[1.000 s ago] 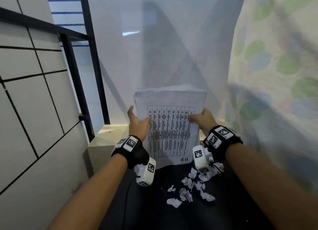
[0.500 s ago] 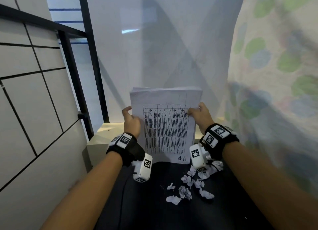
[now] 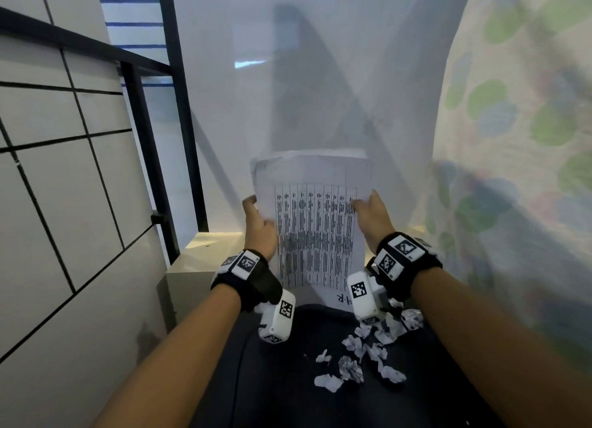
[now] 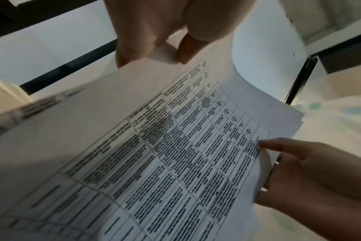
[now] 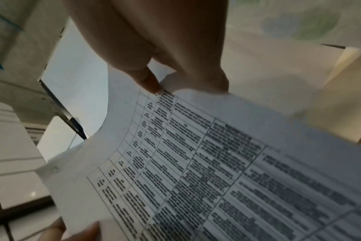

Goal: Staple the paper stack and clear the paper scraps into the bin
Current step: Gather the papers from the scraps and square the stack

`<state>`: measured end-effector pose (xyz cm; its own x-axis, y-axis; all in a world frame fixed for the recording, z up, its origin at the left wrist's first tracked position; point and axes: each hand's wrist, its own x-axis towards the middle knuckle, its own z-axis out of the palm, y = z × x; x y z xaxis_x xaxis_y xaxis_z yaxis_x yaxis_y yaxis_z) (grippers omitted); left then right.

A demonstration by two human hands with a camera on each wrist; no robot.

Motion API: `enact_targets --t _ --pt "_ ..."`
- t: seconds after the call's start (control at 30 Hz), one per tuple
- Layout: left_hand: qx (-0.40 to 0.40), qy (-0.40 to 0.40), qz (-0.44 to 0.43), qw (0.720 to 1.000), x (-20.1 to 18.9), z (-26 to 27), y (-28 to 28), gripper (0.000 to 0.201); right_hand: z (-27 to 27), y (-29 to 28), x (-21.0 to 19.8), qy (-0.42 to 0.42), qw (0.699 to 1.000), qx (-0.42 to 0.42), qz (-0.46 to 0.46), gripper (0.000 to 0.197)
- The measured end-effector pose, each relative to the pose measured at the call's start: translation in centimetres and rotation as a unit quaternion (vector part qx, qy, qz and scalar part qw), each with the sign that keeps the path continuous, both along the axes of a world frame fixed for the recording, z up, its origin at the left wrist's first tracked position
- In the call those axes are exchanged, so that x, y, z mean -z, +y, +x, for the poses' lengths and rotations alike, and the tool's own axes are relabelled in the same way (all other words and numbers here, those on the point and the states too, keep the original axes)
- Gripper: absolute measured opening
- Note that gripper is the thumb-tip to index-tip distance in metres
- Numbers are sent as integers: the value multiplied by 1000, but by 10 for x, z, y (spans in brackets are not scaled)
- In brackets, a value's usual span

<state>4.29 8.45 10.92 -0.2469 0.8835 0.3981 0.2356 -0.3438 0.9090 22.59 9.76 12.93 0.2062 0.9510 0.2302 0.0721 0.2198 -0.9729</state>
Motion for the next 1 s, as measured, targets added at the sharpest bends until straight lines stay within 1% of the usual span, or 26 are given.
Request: enact_targets --t 0.03,0.1,0.13,0.2,0.3,0.37,0.47,0.5,0.53,0.6,0.63,0.7,0.77,0.8,0.87,0.9,0.97,1.0 --pt "-6 -15 19 1000 -2 -1 0 52 2 2 0 13 1000 15 4 56" --pt "2 -28 24 999 -2 -4 -2 53 6 2 2 26 999 24 10 23" --pt "15 -28 19 999 -1 -5 -5 51 9 1 4 20 1000 21 12 19" --pt "35 -25 9 999 4 -8 -8 49 12 -4 7 14 1000 18 17 30" --pt "26 -34 -6 999 6 -10 -6 47 16 -5 9 24 999 12 25 34" --pt "7 -33 -19 999 6 -9 -2 37 17 -4 6 37 999 28 20 28" --pt "13 27 3 1000 5 -5 -2 25 15 -6 4 -26 1000 13 8 21" --pt "8 38 11 999 3 -4 -1 21 14 -6 4 -39 999 8 15 23" --pt "-1 46 22 999 0 -2 -3 19 12 -9 2 -41 999 6 26 28" --pt "-25 49 60 997 -11 2 -5 20 8 -13 -2 -21 998 12 55 39" --pt "-45 50 86 994 -16 3 -6 27 6 -15 -4 -7 997 16 70 42" --pt "-89 53 116 988 -22 7 -10 48 2 -18 -7 8 996 21 90 42" --pt "-114 36 98 988 -20 7 -14 62 -2 -21 -4 -3 995 14 95 43" --pt "-116 16 75 990 -15 6 -17 64 -3 -23 -1 -13 996 10 87 43" --pt "-99 -16 25 995 -3 3 -20 58 -1 -24 6 -19 998 18 50 46" --pt "-84 -22 9 996 1 1 -23 53 0 -24 6 -11 999 21 34 50" --pt "-55 -27 4 998 4 -2 -23 48 0 -26 -1 12 999 15 44 66" --pt "-42 -31 6 999 1 -3 -22 48 0 -26 -7 -1 997 26 71 75"
